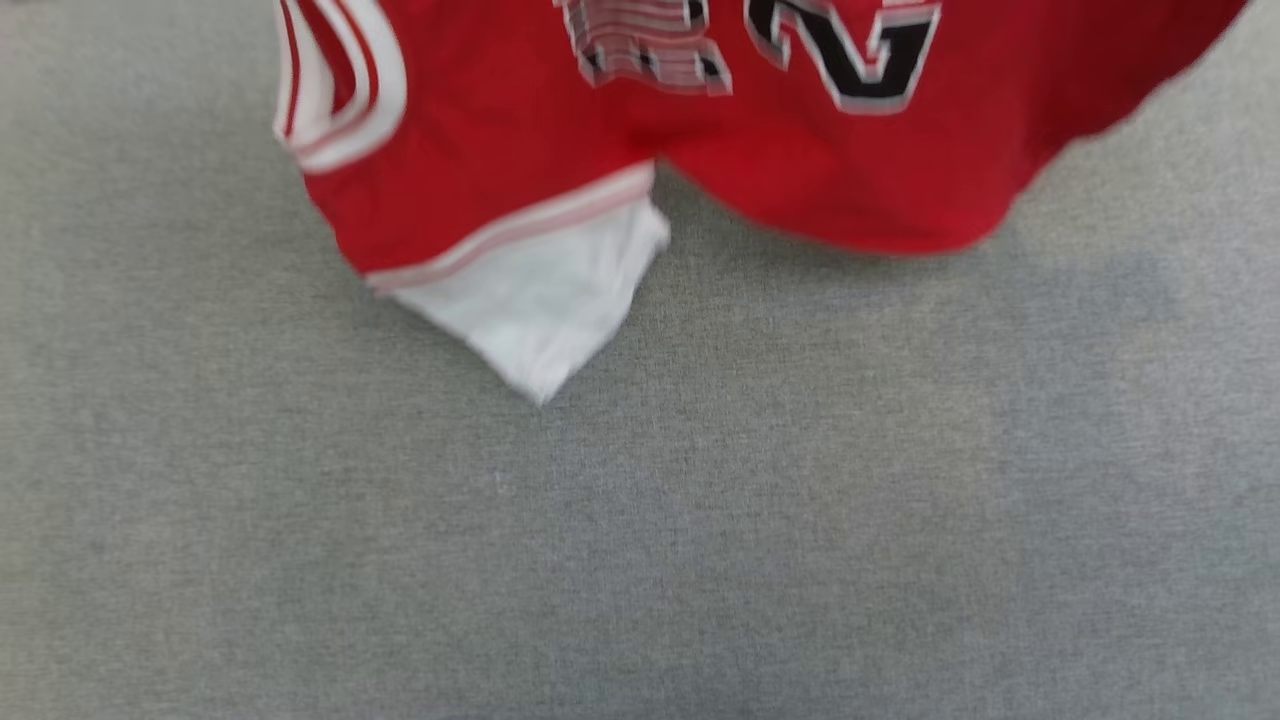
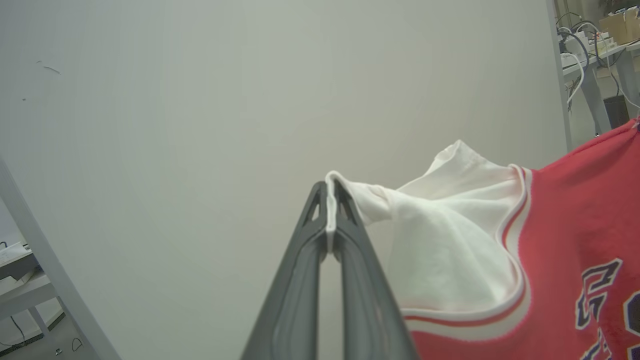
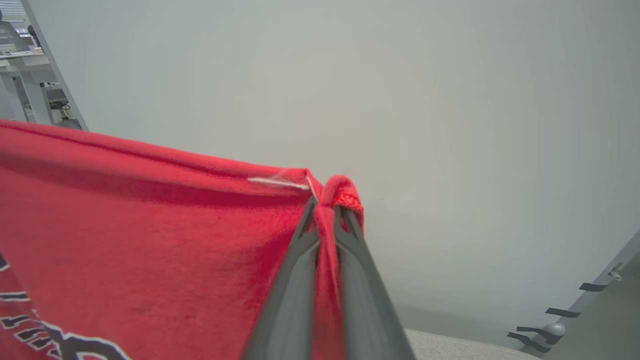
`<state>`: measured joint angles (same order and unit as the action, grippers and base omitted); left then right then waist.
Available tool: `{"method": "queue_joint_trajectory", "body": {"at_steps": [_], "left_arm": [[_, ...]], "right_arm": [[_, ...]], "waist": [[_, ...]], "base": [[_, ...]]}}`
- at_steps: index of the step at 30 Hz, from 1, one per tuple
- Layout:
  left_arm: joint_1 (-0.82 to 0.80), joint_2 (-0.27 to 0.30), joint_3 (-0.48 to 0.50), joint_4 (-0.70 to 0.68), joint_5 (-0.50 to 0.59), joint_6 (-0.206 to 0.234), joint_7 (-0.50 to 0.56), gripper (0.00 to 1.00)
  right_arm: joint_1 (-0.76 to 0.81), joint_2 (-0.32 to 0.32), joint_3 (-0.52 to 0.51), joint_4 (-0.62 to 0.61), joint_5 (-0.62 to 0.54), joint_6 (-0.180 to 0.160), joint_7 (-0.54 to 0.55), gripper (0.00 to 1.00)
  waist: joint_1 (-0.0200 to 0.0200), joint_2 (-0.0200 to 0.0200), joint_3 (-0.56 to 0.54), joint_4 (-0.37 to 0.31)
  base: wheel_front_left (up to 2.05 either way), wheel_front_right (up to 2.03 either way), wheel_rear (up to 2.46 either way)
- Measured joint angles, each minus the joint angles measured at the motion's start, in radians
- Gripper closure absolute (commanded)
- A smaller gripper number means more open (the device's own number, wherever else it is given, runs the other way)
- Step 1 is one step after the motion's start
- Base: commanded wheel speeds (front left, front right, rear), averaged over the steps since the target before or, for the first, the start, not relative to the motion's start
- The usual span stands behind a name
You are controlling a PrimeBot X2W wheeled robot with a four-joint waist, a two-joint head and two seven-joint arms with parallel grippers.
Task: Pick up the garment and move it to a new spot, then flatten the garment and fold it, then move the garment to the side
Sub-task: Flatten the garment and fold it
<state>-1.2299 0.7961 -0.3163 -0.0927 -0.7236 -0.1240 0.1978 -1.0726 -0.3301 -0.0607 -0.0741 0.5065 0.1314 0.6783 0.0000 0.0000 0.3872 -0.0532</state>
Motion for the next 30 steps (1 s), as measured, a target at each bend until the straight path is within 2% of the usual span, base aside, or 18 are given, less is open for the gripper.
{"method": "queue_joint_trajectory", "body": {"at_steps": [5, 8, 12, 16, 22, 26, 30], "left_arm": [[-0.258, 0.006, -0.133, 0.138, 0.015, -0.005, -0.006, 1.00], [-0.441, -0.003, -0.220, 0.253, 0.045, -0.005, -0.044, 1.00], [-0.655, -0.040, -0.310, 0.422, 0.101, -0.006, -0.134, 1.00], [-0.796, -0.086, -0.374, 0.592, 0.137, -0.009, -0.236, 1.00], [-0.840, -0.141, -0.444, 0.769, 0.139, -0.009, -0.393, 1.00], [-0.781, -0.171, -0.456, 0.833, 0.042, -0.009, -0.428, 1.00], [-0.669, -0.176, -0.483, 0.822, -0.014, -0.009, -0.446, 1.00]], "right_arm": [[-0.160, 0.004, 0.024, 0.151, -0.065, 0.000, -0.116, 1.00], [-0.280, 0.019, 0.027, 0.254, -0.115, 0.000, -0.204, 1.00], [-0.430, 0.056, 0.001, 0.392, -0.191, 0.000, -0.338, 1.00], [-0.536, 0.097, -0.026, 0.514, -0.262, 0.001, -0.471, 1.00], [-0.581, 0.138, -0.006, 0.661, -0.324, 0.001, -0.594, 1.00], [-0.578, 0.144, 0.024, 0.729, -0.327, 0.001, -0.642, 1.00], [-0.554, 0.149, 0.073, 0.763, -0.305, 0.001, -0.691, 1.00]], "waist": [[0.0001, 0.0000, 0.090, -0.010], [0.0002, 0.0000, 0.147, -0.019], [0.0002, 0.0000, 0.214, -0.031], [0.0003, 0.0000, 0.274, -0.041], [0.0003, 0.0000, 0.337, -0.041], [0.0003, 0.0000, 0.348, -0.022], [0.0003, 0.0000, 0.341, 0.003]], "base": [[0.00, 0.00, 0.00], [0.00, 0.00, 0.00], [0.00, 0.00, 0.00], [0.00, 0.00, 0.00], [0.00, 0.00, 0.00], [0.00, 0.00, 0.00], [0.00, 0.00, 0.00]]}}
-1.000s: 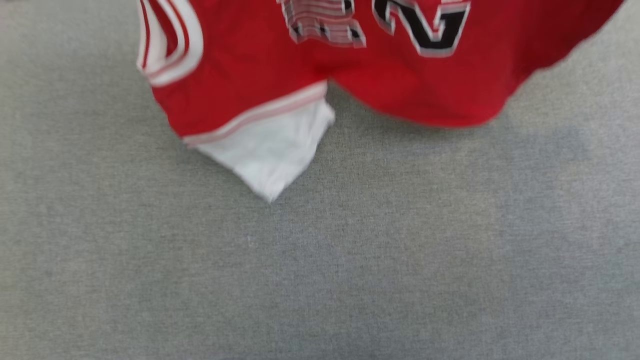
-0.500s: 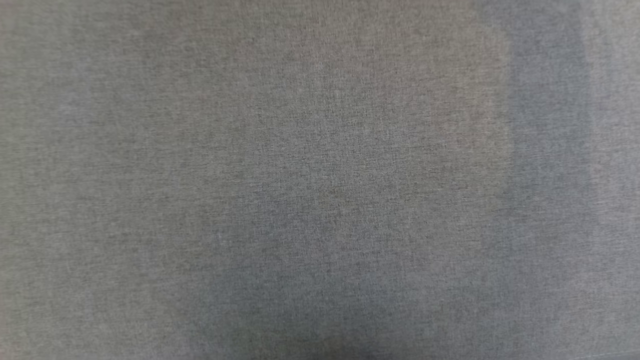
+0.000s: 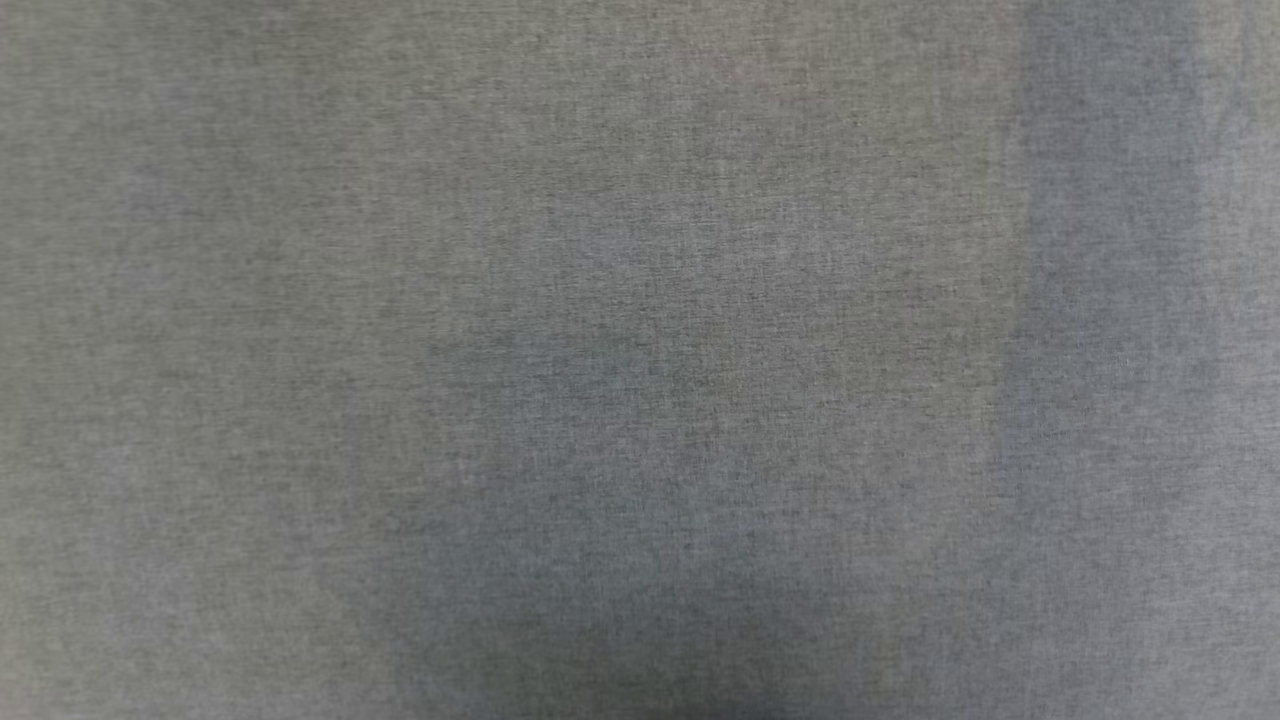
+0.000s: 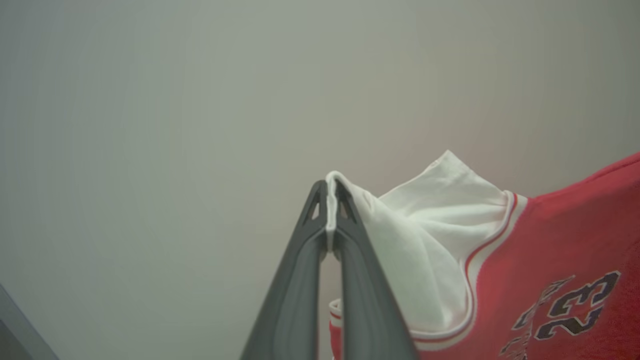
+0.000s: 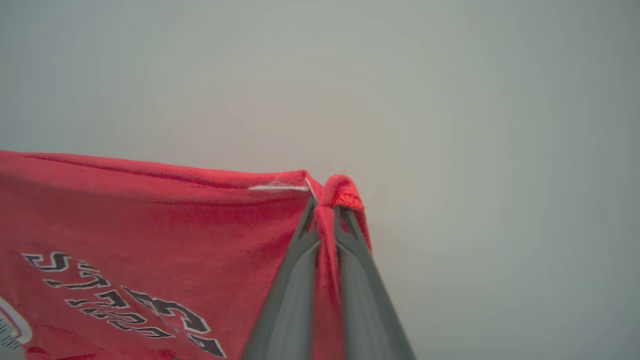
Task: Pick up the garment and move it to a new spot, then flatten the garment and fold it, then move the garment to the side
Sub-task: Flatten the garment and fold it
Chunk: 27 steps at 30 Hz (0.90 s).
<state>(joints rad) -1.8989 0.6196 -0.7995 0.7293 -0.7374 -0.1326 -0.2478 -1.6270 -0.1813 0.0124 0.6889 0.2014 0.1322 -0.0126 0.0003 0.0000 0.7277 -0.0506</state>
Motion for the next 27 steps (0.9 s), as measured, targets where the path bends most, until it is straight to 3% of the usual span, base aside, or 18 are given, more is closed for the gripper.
{"method": "queue_joint_trajectory", "body": {"at_steps": [8, 17, 27], "left_arm": [[0.337, -0.029, 0.051, -0.196, -0.037, 0.000, -0.008, 1.00], [0.919, -0.071, 0.180, -0.422, -0.024, 0.033, -0.008, 1.00], [1.410, -0.011, 0.126, -0.548, 0.133, 0.094, -0.008, 1.00]], "right_arm": [[0.181, -0.017, 0.126, 0.024, 0.112, -0.001, -0.069, 1.00], [0.568, -0.094, 0.264, -0.014, 0.289, -0.001, -0.071, 1.00], [0.917, -0.174, 0.288, -0.084, 0.458, -0.001, -0.001, 1.00]], "waist": [[-0.0001, 0.0000, -0.074, 0.025], [-0.0004, 0.0001, -0.220, 0.048], [-0.0004, 0.0000, -0.397, 0.075]], "base": [[0.00, 0.00, 0.00], [0.00, 0.00, 0.00], [0.00, 0.00, 0.00]]}}
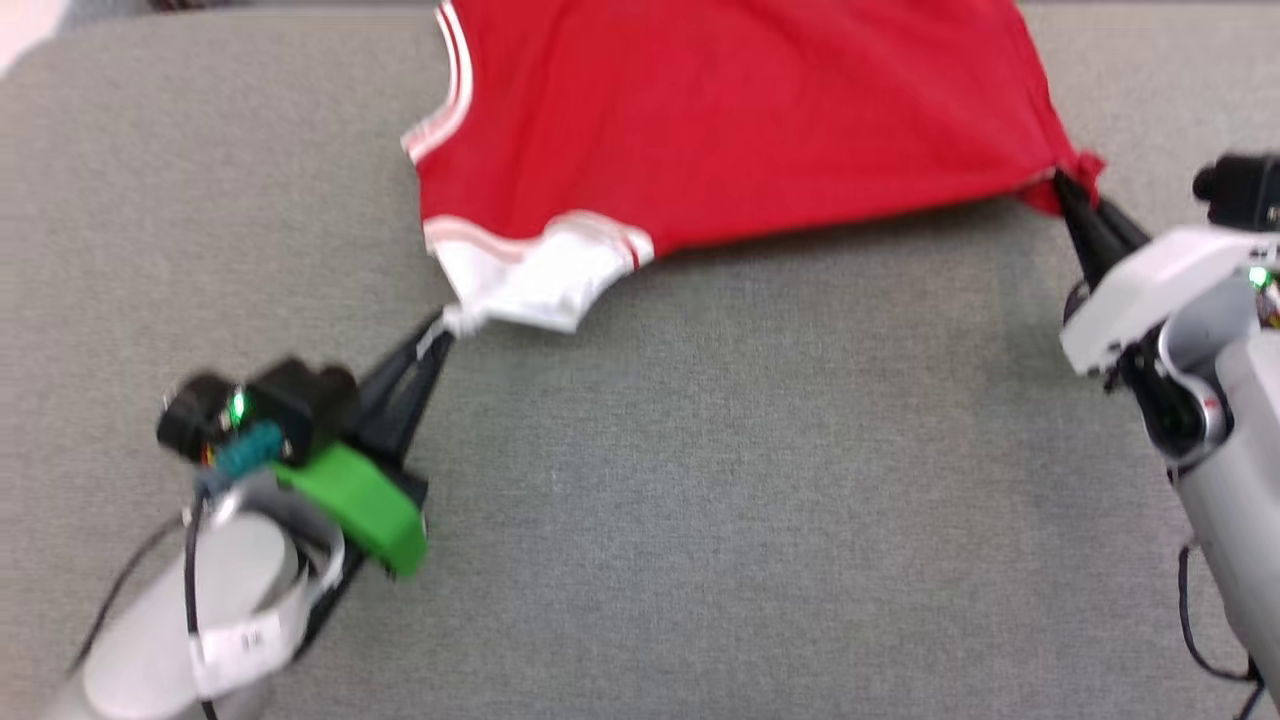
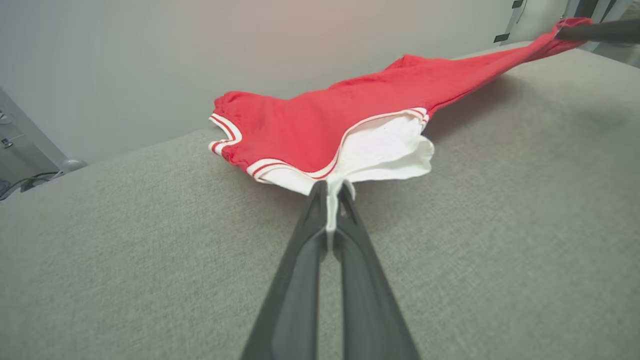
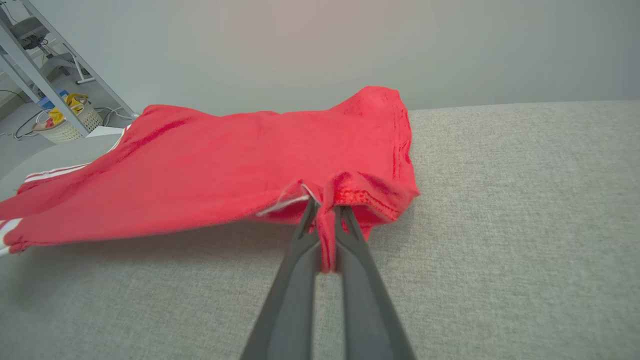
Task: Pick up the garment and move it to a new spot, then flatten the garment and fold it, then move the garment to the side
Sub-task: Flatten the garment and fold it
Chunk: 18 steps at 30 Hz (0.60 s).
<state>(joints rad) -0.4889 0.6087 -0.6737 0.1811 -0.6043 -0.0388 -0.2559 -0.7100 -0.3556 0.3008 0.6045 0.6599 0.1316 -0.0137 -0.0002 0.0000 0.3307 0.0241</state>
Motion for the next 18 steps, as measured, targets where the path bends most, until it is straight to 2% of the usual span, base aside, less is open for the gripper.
{"method": "queue_joint_trajectory", "body": {"at_steps": [9, 18], "left_arm": [[0.238, 0.048, -0.029, -0.028, -0.018, 0.027, 0.000, 1.00], [0.380, 0.058, -0.061, -0.066, -0.023, 0.055, 0.000, 1.00]], "right_arm": [[0.226, -0.059, 0.062, -0.128, 0.166, 0.000, 0.097, 1.00], [0.447, -0.105, 0.041, -0.204, 0.263, 0.000, 0.211, 1.00]], "waist": [[0.0000, 0.0000, -0.134, 0.020], [0.0000, 0.0000, -0.235, 0.037]], "base": [[0.00, 0.00, 0.00], [0.00, 0.00, 0.00]]}}
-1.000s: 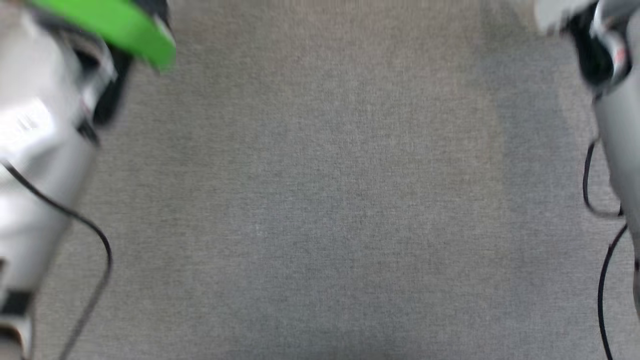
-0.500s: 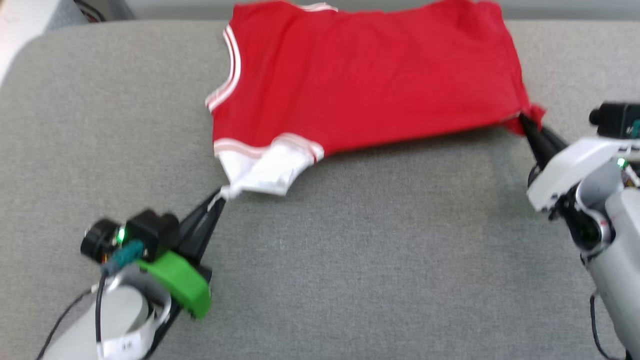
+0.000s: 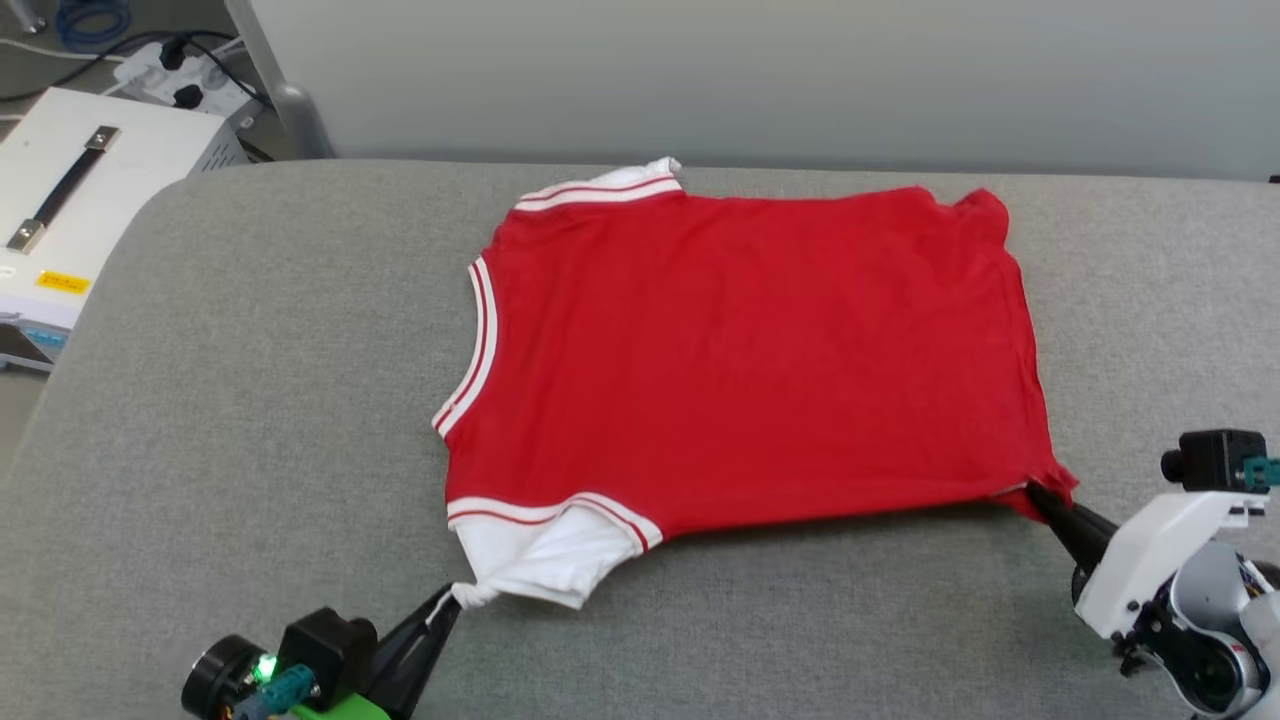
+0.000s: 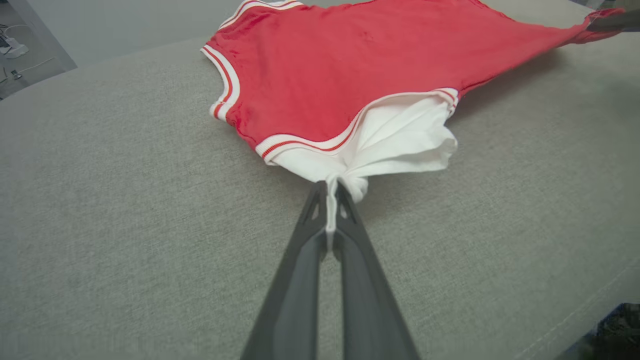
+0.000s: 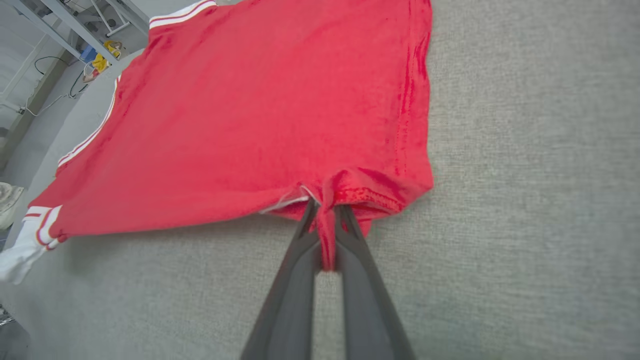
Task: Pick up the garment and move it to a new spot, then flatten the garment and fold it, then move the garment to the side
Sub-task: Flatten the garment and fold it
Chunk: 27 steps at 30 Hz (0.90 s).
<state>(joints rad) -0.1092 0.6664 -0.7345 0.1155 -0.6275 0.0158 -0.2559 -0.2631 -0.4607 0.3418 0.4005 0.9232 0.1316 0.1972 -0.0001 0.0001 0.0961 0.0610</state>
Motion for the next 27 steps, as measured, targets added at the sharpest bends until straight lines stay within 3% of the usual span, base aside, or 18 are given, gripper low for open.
{"method": "queue_joint_trajectory", "body": {"at_steps": [11, 16, 21, 27], "left_arm": [[0.127, 0.005, -0.040, -0.067, 0.001, -0.002, 0.000, 1.00], [0.199, 0.046, -0.062, -0.110, 0.001, 0.003, 0.000, 1.00], [0.199, 0.060, -0.029, -0.137, 0.001, 0.015, 0.000, 1.00], [0.126, 0.030, 0.024, -0.153, 0.001, 0.015, 0.000, 1.00]], "right_arm": [[0.254, -0.025, -0.111, -0.146, 0.039, 0.000, 0.150, 1.00], [0.379, -0.015, -0.176, -0.261, 0.014, 0.000, 0.241, 1.00], [0.400, 0.017, -0.243, -0.350, -0.005, 0.000, 0.248, 1.00], [0.398, 0.058, -0.304, -0.411, -0.034, 0.000, 0.262, 1.00]], "waist": [[0.0000, 0.0000, -0.087, 0.005], [0.0000, 0.0000, -0.097, -0.006], [0.0000, 0.0000, -0.078, -0.005], [0.0000, 0.0000, -0.049, 0.001]], "base": [[0.00, 0.00, 0.00], [0.00, 0.00, 0.00], [0.00, 0.00, 0.00], [0.00, 0.00, 0.00]]}}
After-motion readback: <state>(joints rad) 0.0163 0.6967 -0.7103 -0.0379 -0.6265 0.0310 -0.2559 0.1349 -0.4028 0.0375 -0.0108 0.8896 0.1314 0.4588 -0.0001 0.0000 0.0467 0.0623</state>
